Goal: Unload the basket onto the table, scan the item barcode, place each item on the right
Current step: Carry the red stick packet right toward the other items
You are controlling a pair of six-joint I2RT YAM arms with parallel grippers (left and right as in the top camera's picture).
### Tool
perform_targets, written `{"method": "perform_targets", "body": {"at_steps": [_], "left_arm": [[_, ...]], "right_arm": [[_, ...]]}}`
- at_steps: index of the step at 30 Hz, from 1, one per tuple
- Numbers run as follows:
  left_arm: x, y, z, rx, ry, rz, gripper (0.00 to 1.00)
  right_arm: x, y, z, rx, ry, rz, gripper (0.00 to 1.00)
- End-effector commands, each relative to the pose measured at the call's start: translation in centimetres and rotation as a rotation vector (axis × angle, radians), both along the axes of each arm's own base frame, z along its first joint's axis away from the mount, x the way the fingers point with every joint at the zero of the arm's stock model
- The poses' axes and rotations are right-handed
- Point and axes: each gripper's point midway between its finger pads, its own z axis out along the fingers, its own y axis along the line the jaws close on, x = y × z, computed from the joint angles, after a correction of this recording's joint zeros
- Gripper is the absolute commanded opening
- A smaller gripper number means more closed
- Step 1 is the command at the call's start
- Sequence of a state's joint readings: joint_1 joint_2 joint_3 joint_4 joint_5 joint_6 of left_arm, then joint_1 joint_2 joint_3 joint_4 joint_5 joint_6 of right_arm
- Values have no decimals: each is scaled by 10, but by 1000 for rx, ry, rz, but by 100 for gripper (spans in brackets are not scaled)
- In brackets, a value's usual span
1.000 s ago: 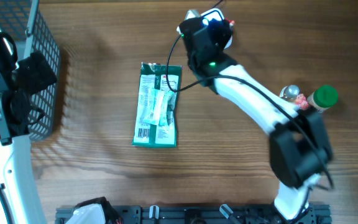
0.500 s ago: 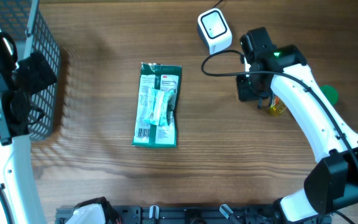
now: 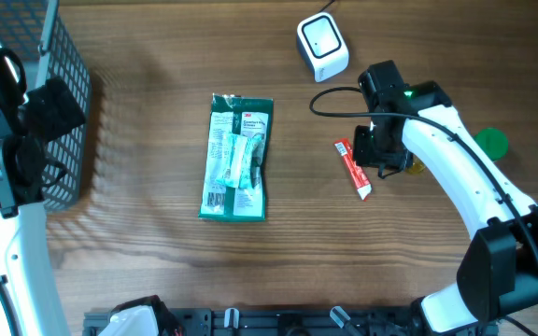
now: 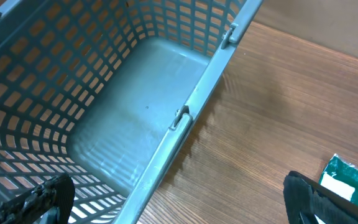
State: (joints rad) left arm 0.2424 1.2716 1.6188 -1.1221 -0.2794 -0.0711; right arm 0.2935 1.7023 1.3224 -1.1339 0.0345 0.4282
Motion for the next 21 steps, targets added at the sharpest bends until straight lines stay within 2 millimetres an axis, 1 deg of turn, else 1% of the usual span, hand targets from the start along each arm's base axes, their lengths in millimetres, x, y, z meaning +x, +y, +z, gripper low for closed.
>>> {"method": "perform_targets", "body": {"at_steps": [1, 2, 3, 4, 7, 10, 13, 16, 17, 19, 21], "left_arm": [[0, 1, 2, 7, -2, -5, 100], [0, 1, 2, 7, -2, -5, 100], [0, 1, 2, 7, -2, -5, 100], [0, 1, 2, 7, -2, -5, 100], [0, 1, 2, 7, -2, -5, 100], [0, 1, 2, 7, -2, -5, 100], [0, 1, 2, 7, -2, -5, 100], [0, 1, 2, 7, -2, -5, 100], [0, 1, 2, 7, -2, -5, 100], [0, 1, 2, 7, -2, -5, 100], [0, 1, 2, 7, -2, -5, 100]], "right_arm": [[4, 19, -4, 36, -21, 119, 16], [7, 35, -3, 88, -39, 186, 6], [8, 42, -3, 97, -52, 211, 4], [12, 53, -2, 102, -81, 240, 4], [19, 68, -4, 120, -136, 266, 4], [23, 72, -18, 134, -169, 251, 4], [22, 68, -46, 126, -202, 251, 5], [25, 54, -71, 60, -268, 238, 5], [25, 45, -81, 25, -291, 228, 5], [22, 32, -91, -37, -306, 215, 6], [16, 20, -97, -93, -297, 206, 6]]}}
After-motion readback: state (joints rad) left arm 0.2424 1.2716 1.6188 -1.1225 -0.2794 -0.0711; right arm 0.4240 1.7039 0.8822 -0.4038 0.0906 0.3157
